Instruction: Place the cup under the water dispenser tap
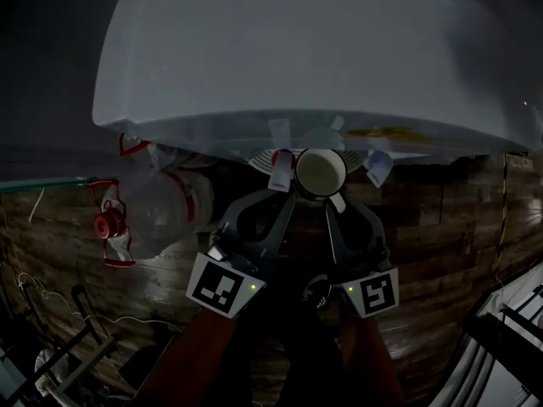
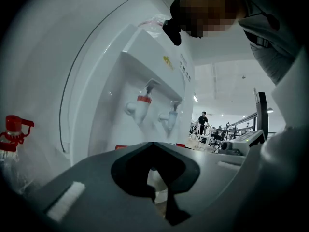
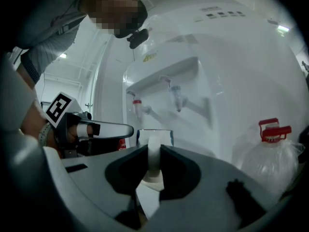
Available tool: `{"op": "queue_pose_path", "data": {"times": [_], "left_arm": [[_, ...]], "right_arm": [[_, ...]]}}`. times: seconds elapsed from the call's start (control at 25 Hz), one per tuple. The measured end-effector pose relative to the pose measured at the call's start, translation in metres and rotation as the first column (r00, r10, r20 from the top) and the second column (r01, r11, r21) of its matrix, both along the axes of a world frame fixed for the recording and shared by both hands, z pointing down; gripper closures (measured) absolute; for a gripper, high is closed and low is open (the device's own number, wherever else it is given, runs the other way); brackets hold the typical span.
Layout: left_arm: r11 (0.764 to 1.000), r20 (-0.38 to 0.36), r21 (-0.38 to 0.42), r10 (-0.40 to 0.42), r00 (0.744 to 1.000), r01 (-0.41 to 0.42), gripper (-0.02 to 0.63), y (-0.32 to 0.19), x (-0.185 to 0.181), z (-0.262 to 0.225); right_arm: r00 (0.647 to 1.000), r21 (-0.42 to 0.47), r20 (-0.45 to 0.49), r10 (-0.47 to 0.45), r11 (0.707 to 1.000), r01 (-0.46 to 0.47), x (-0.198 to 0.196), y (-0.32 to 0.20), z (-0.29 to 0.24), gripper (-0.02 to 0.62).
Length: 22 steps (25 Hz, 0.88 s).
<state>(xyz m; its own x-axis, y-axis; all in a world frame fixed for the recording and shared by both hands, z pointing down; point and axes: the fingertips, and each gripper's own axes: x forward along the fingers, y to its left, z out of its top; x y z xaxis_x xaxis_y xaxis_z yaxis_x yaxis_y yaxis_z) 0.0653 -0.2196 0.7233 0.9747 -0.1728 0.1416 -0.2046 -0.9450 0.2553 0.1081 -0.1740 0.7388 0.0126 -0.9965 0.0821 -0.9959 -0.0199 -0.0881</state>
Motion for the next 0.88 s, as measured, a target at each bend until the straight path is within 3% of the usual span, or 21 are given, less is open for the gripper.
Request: {"op": "queue_pose_path", "data": {"times": [0.44,0.88], "left_arm": [[1.0,-0.021,0.023,0.016,1.0,-0.016,0.598,-0.003,0.02,0.022],[1.0,-0.025,0.024,0.012,1.0,-0.012,0.598,-0.001,0.019,0.032]], "right_arm": [[0.998,0.051,-0.065,0.018,0.999,-0.015,0.017,-0.004,0.03,0.531],[0.996,0.068,-0.06,0.064,0.996,-0.059,0.019,-0.001,0.042,0.528]]}}
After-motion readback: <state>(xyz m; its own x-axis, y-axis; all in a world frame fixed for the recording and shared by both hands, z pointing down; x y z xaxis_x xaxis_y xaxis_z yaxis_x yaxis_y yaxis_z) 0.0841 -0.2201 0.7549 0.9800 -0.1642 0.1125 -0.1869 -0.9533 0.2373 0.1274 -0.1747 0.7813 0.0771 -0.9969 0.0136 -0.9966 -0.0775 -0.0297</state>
